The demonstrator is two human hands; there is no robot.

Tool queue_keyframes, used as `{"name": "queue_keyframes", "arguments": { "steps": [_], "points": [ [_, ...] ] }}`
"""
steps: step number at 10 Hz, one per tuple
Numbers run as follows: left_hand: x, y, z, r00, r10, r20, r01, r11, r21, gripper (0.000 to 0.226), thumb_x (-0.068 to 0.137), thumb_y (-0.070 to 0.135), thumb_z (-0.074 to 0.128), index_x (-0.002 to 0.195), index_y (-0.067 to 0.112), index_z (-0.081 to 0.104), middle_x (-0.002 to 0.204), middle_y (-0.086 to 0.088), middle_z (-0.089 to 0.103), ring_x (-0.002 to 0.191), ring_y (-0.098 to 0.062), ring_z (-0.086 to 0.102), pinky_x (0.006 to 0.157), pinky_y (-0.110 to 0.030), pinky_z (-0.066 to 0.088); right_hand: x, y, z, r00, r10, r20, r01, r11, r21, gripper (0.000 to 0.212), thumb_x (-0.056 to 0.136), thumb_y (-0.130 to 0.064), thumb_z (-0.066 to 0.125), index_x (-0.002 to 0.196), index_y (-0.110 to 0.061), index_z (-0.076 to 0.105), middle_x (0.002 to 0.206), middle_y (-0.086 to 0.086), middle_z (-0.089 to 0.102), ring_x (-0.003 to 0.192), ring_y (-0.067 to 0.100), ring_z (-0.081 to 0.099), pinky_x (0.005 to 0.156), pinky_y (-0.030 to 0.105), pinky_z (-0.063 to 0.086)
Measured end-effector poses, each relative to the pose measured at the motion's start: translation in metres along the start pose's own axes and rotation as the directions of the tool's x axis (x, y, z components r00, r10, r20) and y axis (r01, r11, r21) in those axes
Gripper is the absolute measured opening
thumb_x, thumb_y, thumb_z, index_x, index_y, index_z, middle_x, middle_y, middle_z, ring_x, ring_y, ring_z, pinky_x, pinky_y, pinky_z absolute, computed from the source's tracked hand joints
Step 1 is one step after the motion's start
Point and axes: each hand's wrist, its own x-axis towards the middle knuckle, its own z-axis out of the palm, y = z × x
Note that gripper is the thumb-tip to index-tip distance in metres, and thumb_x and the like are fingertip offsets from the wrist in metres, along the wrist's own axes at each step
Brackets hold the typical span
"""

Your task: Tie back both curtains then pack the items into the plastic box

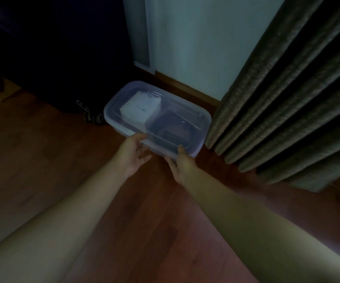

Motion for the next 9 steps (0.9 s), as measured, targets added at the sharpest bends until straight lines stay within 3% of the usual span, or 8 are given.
{"name": "queue_keyframes", "arguments": {
  "steps": [2,3,4,5,6,7,8,9],
  "points": [
    [0.019,0.013,0.019,1.000,0.025,0.019,-0.026,1.000,0.005,0.026,0.077,0.006,0.053,0.100,0.017,0.055,0.119,-0.002,0.050,0.111,-0.018,0.050,0.083,-0.031,0.044,0.004,-0.016,-0.001,1.000,0.004,0.016,0.000,0.978,-0.206,0.051,0.098,-0.027,0.048,0.141,-0.006,0.032,0.137,0.014,0.043,0.121,0.026,0.051,0.104,0.032,0.043],
    [0.028,0.014,0.018,0.998,-0.004,0.069,0.000,0.998,0.070,0.046,0.066,0.011,0.059,0.112,0.014,0.053,0.124,-0.004,0.047,0.109,-0.020,0.051,0.087,-0.032,0.043,0.010,-0.021,-0.003,1.000,0.013,0.018,-0.008,0.966,-0.259,0.053,0.098,-0.031,0.045,0.143,-0.008,0.029,0.139,0.016,0.043,0.125,0.027,0.048,0.107,0.033,0.039],
    [0.034,0.013,0.015,0.997,-0.041,0.065,0.018,0.944,0.328,0.054,0.072,0.023,0.061,0.124,0.013,0.050,0.126,-0.005,0.049,0.113,-0.022,0.050,0.094,-0.035,0.039,0.017,-0.029,-0.005,0.999,0.031,0.004,-0.028,0.937,-0.349,0.054,0.099,-0.034,0.041,0.145,-0.011,0.026,0.144,0.015,0.039,0.129,0.028,0.044,0.111,0.034,0.034],
    [0.031,0.014,0.013,1.000,0.010,0.019,-0.018,0.878,0.479,0.044,0.087,0.027,0.052,0.130,0.015,0.049,0.125,-0.006,0.056,0.118,-0.023,0.051,0.095,-0.036,0.038,0.015,-0.030,-0.004,1.000,0.008,-0.028,-0.019,0.890,-0.455,0.053,0.099,-0.035,0.038,0.144,-0.008,0.028,0.145,0.014,0.038,0.130,0.029,0.042,0.111,0.037,0.034],
    [0.006,0.029,0.011,0.995,0.098,-0.015,-0.071,0.816,0.574,0.037,0.095,0.032,0.039,0.119,0.011,0.059,0.113,-0.012,0.066,0.108,-0.029,0.060,0.099,-0.042,0.046,-0.014,-0.032,0.006,0.994,-0.082,-0.066,0.027,0.810,-0.586,0.051,0.100,-0.031,0.036,0.143,-0.004,0.028,0.147,0.014,0.036,0.131,0.028,0.040,0.111,0.034,0.032],
    [-0.028,0.042,0.015,0.988,0.156,0.018,-0.121,0.678,0.725,0.043,0.097,0.038,0.030,0.128,0.018,0.053,0.128,-0.008,0.058,0.114,-0.027,0.055,0.103,-0.041,0.042,-0.047,-0.042,0.011,0.993,-0.113,-0.045,0.056,0.758,-0.650,0.049,0.102,-0.025,0.032,0.144,0.000,0.026,0.148,0.015,0.034,0.134,0.028,0.036,0.108,0.027,0.029],
    [-0.085,0.061,0.028,0.976,0.217,-0.008,-0.089,0.432,0.898,0.050,0.101,0.038,0.023,0.146,0.016,0.028,0.152,-0.011,0.030,0.136,-0.030,0.034,0.108,-0.035,0.028,-0.105,-0.063,0.008,0.971,-0.237,-0.026,0.117,0.567,-0.816,0.048,0.103,-0.030,0.028,0.135,0.005,0.039,0.140,0.021,0.043,0.129,0.032,0.039,0.095,0.028,0.028],
    [-0.125,0.071,0.037,0.972,0.233,-0.003,-0.070,0.301,0.951,0.056,0.101,0.036,0.023,0.149,0.008,0.012,0.157,-0.013,0.012,0.144,-0.030,0.016,0.115,-0.037,0.018,-0.149,-0.074,-0.001,0.940,-0.323,0.111,0.243,0.404,-0.882,0.049,0.101,-0.034,0.030,0.131,0.003,0.044,0.136,0.023,0.046,0.126,0.035,0.043,0.098,0.034,0.033]
  ]
}}
